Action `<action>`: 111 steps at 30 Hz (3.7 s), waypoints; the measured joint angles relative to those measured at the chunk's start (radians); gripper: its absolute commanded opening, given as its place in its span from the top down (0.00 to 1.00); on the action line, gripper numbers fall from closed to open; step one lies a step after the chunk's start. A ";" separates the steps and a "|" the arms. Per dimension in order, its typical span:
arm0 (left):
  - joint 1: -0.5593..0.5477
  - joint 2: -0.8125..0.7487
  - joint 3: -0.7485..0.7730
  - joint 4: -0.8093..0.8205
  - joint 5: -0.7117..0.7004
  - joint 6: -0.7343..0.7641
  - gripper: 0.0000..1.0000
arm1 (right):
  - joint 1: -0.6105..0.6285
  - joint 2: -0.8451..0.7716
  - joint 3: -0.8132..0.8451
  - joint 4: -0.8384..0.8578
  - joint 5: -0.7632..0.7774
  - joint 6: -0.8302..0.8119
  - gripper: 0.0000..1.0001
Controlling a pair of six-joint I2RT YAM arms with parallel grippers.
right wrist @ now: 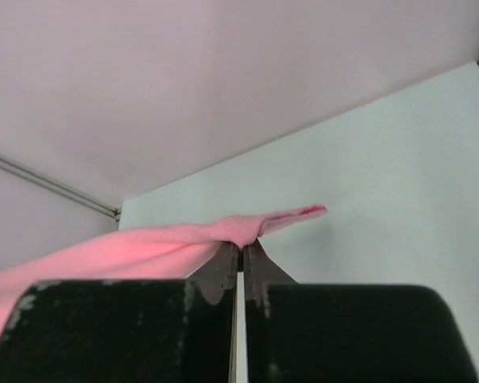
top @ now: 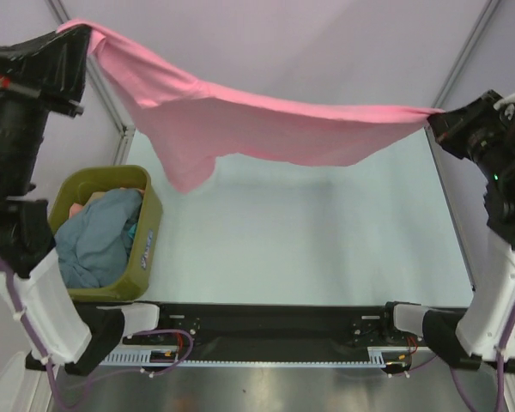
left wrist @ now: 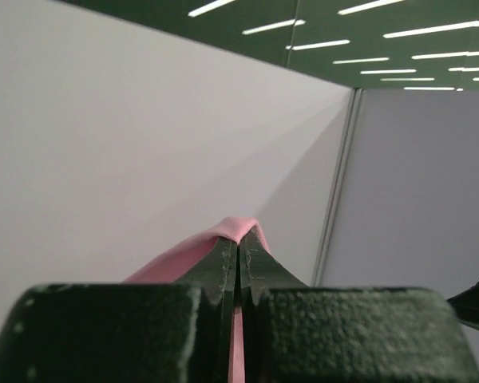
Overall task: Fold and stack the t-shirts
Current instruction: Flatten the tshirt out
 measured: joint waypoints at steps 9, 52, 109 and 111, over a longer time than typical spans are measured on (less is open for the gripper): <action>-0.017 -0.163 0.093 0.030 0.002 0.000 1.00 | 0.000 -0.312 -0.008 -0.003 -0.050 -0.024 1.00; -0.035 1.051 -0.393 0.681 0.190 -0.200 1.00 | -0.113 0.613 -0.531 0.723 0.200 -0.072 1.00; -0.037 0.741 -0.821 0.549 0.127 0.172 1.00 | -0.051 0.221 -1.127 1.053 0.177 -0.093 1.00; -0.037 0.858 -0.743 0.560 0.129 0.152 1.00 | -0.068 0.348 -1.088 1.077 0.161 -0.095 1.00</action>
